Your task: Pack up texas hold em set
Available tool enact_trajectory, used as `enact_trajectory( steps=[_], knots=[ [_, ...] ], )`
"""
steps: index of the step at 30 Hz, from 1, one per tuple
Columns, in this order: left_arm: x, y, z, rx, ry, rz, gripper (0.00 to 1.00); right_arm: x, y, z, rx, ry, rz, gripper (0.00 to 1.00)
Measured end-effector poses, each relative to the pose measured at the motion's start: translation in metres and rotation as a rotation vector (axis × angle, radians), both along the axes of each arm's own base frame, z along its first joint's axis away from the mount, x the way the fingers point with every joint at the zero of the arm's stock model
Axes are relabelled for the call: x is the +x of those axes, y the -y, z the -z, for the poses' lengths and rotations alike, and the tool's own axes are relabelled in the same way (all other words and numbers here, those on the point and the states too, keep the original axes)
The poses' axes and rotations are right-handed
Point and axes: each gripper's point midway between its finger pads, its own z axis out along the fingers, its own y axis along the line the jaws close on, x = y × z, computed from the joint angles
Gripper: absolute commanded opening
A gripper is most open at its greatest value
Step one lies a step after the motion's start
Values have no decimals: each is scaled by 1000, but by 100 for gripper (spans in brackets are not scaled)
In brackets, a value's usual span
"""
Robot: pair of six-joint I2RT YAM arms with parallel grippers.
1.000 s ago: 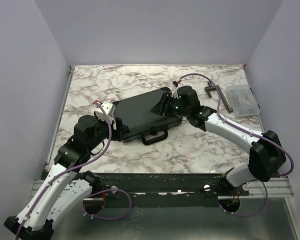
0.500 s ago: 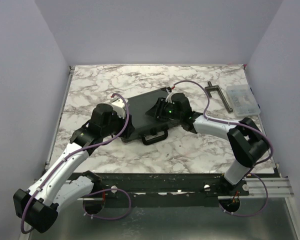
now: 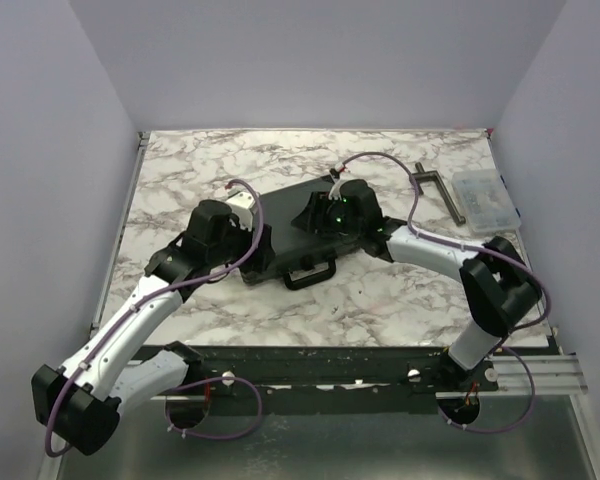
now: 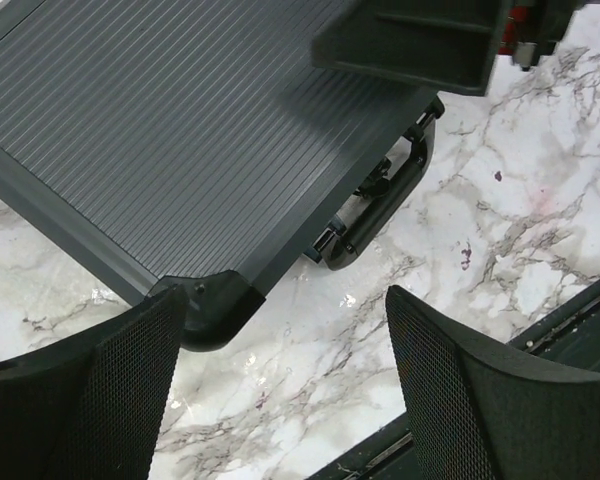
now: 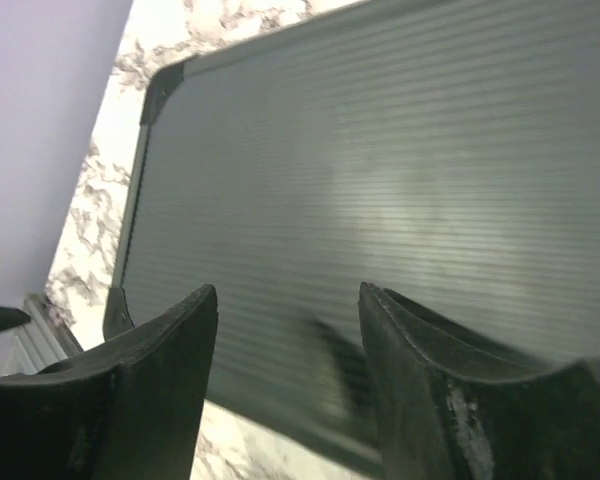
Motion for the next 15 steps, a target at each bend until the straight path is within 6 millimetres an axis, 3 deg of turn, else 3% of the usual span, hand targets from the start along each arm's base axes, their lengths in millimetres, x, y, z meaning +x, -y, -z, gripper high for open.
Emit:
enact_trajectory(
  steps=[8, 11, 15],
  knots=[
    [-24, 7, -22, -171, -13, -60, 80, -43, 56, -26, -84, 18, 59, 73],
    [-49, 19, -2, -262, -73, -60, 77, -60, 79, -31, -89, 32, 105, 73],
    [-72, 30, 48, -336, -185, -82, 75, -75, 106, -17, -101, 5, 187, 73]
  ],
)
